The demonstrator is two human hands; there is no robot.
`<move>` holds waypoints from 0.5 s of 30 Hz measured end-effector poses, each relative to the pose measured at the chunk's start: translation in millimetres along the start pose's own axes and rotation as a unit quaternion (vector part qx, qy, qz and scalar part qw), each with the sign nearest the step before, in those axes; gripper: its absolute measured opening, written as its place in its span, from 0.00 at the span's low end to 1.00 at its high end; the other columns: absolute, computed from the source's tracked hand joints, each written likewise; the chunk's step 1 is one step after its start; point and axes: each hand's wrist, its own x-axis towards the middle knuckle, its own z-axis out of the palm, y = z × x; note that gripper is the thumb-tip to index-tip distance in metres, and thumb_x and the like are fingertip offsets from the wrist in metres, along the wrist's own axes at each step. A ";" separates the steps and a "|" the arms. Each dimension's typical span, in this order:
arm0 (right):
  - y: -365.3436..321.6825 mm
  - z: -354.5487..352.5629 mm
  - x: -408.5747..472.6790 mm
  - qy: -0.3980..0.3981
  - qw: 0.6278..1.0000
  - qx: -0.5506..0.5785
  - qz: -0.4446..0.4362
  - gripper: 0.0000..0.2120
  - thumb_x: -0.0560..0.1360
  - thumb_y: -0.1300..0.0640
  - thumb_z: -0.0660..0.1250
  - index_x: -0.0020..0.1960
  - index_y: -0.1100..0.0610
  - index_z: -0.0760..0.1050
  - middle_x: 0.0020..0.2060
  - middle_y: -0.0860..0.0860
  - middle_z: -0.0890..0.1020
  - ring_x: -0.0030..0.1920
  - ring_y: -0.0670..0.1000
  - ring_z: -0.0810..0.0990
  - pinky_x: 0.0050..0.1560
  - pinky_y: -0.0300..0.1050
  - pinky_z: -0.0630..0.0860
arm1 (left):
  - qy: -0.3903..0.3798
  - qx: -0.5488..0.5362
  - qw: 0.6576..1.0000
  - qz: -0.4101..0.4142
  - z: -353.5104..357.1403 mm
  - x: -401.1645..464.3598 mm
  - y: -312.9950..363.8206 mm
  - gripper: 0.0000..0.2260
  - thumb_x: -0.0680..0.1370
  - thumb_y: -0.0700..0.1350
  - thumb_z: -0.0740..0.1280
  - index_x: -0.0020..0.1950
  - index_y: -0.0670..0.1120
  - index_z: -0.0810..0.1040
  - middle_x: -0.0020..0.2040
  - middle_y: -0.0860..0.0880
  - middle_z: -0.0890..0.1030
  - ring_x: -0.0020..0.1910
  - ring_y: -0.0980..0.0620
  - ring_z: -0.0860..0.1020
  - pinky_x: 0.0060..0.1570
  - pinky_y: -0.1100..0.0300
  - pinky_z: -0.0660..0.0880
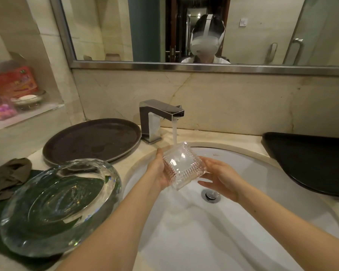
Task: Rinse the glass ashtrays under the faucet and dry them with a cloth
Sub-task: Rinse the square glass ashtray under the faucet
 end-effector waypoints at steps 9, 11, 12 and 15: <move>6.5 0.9 5.9 0.014 1.000 0.024 0.007 0.19 0.81 0.64 0.53 0.71 0.54 0.64 0.56 0.51 0.79 0.56 0.52 0.77 0.51 0.41 0.72 | -0.003 -0.056 0.998 0.014 -0.8 11.2 0.1 0.27 0.79 0.61 0.56 0.67 0.41 0.71 0.61 0.40 0.78 0.58 0.39 0.77 0.47 0.44 0.74; 8.6 1.4 7.9 0.015 0.999 0.033 0.017 0.20 0.81 0.64 0.52 0.72 0.54 0.62 0.59 0.53 0.78 0.60 0.54 0.76 0.47 0.41 0.71 | 0.000 -0.056 0.998 0.016 -0.9 11.3 0.8 0.26 0.79 0.60 0.56 0.66 0.41 0.71 0.61 0.40 0.78 0.58 0.39 0.77 0.48 0.45 0.74; 9.9 0.9 9.5 0.017 0.999 0.035 0.021 0.20 0.81 0.65 0.52 0.72 0.54 0.62 0.58 0.53 0.78 0.60 0.54 0.76 0.47 0.41 0.71 | -0.004 -0.058 0.998 0.016 -0.7 11.9 0.7 0.25 0.80 0.59 0.56 0.66 0.41 0.71 0.61 0.40 0.78 0.58 0.39 0.77 0.49 0.44 0.73; 11.1 0.4 11.2 0.032 0.998 0.051 0.028 0.18 0.81 0.66 0.52 0.69 0.58 0.65 0.56 0.55 0.79 0.56 0.55 0.78 0.52 0.42 0.73 | -0.021 -0.070 0.997 0.013 -0.3 12.1 0.9 0.24 0.80 0.57 0.56 0.68 0.42 0.70 0.62 0.40 0.77 0.59 0.38 0.76 0.50 0.44 0.73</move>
